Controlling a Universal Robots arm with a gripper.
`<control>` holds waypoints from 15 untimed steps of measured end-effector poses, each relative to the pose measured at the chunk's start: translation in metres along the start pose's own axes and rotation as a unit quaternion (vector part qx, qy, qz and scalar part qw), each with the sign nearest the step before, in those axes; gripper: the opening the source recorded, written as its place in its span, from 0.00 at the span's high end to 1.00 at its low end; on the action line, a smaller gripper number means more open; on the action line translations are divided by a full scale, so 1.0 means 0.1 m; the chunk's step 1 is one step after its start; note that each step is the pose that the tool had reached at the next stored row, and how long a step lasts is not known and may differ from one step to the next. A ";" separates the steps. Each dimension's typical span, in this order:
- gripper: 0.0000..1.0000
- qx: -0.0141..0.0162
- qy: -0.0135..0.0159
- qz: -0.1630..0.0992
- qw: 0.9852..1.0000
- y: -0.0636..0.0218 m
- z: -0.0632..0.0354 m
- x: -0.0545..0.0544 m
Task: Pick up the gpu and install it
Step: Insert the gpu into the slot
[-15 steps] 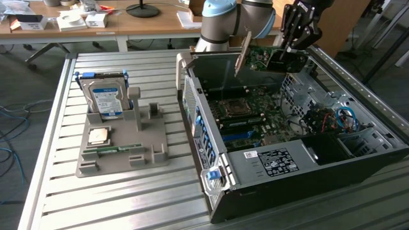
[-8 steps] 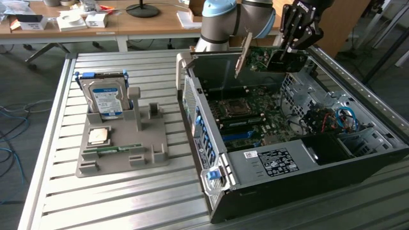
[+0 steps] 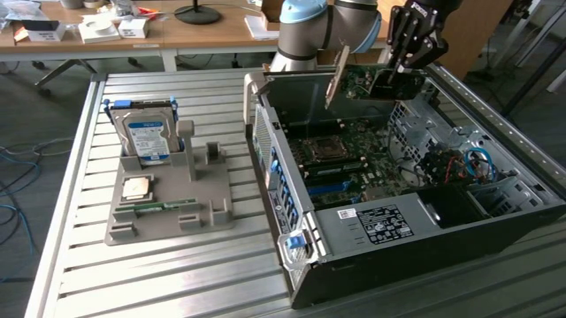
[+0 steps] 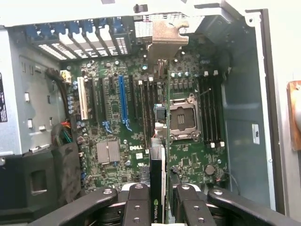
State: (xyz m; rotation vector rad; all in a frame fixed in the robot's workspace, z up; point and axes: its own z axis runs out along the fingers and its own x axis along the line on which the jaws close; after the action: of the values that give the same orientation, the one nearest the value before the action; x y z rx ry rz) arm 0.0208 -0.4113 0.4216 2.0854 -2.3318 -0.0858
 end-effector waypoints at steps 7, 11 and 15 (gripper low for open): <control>0.74 -0.001 0.001 -0.029 1.000 0.000 0.000 0.00; 0.74 0.005 -0.001 -0.030 1.000 0.020 0.007 0.00; 0.74 0.007 -0.002 -0.030 1.000 0.025 0.008 0.00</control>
State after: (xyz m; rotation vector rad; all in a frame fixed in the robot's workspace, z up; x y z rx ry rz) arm 0.0182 -0.4113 0.4210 2.1648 -2.2776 -0.0730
